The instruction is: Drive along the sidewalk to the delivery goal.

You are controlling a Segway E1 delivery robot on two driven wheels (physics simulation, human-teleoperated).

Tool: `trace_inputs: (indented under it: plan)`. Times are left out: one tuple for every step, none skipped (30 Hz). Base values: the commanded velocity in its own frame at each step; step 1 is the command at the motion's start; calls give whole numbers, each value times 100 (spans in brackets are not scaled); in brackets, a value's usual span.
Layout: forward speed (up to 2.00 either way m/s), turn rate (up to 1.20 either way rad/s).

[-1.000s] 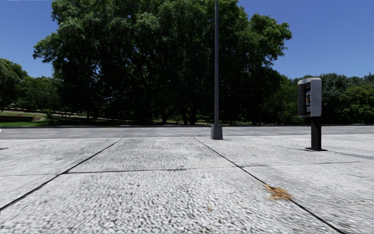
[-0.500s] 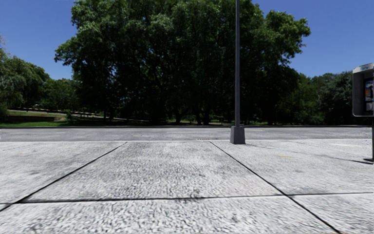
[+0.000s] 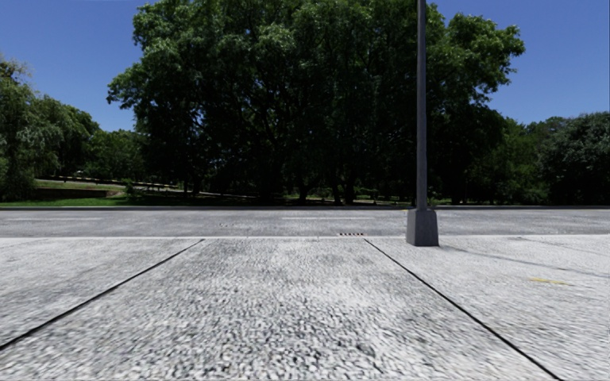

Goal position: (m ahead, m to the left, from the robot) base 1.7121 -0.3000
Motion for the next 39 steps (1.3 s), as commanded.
trace_inputs:
  plan:
    - [200, 0]
    - [200, 0]
    - [200, 0]
    - [200, 0]
    - [200, 0]
    - [200, 0]
    - [200, 0]
    - [200, 0]
    - [200, 0]
    - [200, 0]
    - [200, 0]
    - [198, 0]
    - [161, 0]
    - [161, 0]
    - [90, 0]
    - [63, 0]
    - [32, 0]
    - [20, 0]
    - [20, 0]
    - [17, 0]
    - [17, 0]
    - [16, 0]
    - [16, 0]
    - [16, 0]
    - [16, 0]
    - [15, 0]
    - [12, 0]
    - [12, 0]
    - [0, 0]
    - [0, 0]
    - [0, 0]
    - [0, 0]
    - [0, 0]
    - [0, 0]
    - [0, 0]
    - [0, 0]
    - [0, 0]
    - [0, 0]
    - [0, 0]
